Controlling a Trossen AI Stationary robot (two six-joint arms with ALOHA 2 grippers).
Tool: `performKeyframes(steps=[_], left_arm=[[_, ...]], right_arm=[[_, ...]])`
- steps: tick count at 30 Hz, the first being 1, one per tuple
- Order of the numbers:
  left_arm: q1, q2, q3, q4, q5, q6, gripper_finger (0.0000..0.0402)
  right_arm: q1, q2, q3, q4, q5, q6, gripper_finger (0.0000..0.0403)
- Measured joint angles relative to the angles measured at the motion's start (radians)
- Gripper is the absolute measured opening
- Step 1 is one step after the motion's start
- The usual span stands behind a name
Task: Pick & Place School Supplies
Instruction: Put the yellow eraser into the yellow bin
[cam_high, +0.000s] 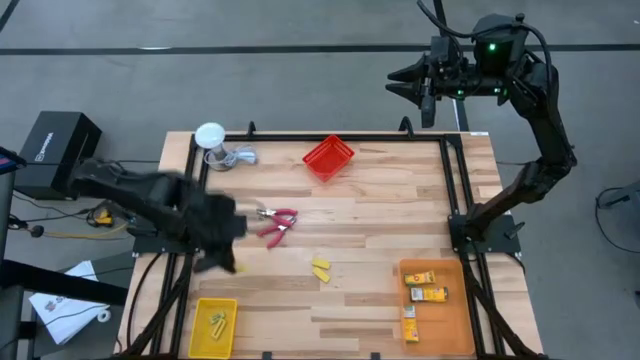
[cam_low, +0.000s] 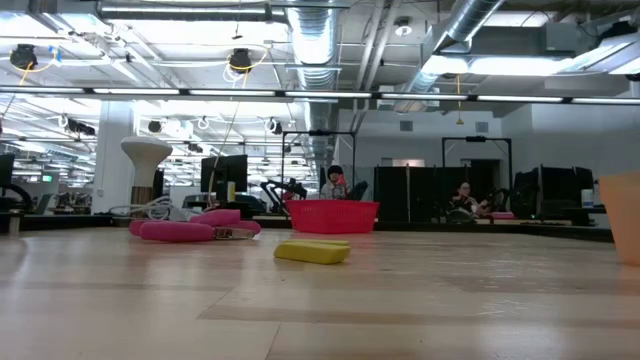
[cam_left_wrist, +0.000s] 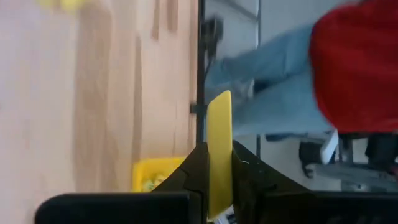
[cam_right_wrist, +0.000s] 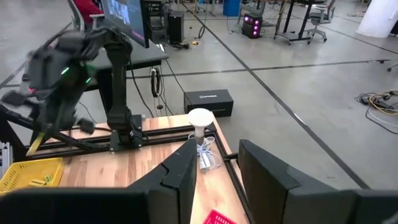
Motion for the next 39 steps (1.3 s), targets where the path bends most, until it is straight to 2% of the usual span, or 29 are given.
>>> performKeyframes(steps=[4, 8, 14, 21, 25, 28, 39], left_arm=[[-0.182, 0.0, -0.159, 0.237, -0.063, -0.224, 0.0028], [-0.353, 0.007, -0.287, 0.484, -0.187, -0.467, 0.0028], [-0.566, 0.037, -0.387, 0.545, -0.364, -0.741, 0.0028], [-0.738, 0.069, -0.526, 0.63, -0.434, -0.98, 0.0028], [-0.784, 0.069, -0.606, 0.708, -0.5, -1.074, 0.0028], [-0.788, 0.069, -0.647, 0.729, -0.526, -1.089, 0.0028], [-0.788, 0.069, -0.801, 0.903, -0.532, -1.105, 0.0032]], right_arm=[[0.0, 0.0, 0.0, -0.001, -0.046, -0.01, 0.0111], [0.0, 0.0, 0.0, -0.004, -0.054, -0.018, 0.0111], [0.0, 0.001, 0.0, -0.004, -0.102, -0.026, 0.0111], [0.0, 0.002, 0.0, -0.004, -0.104, -0.025, 0.0111], [0.001, 0.002, 0.0, -0.004, -0.104, -0.014, 0.0111], [0.001, 0.002, 0.0, -0.003, -0.104, 0.001, 0.0111], [0.001, 0.003, 0.0, -0.003, -0.103, 0.05, 0.0111]])
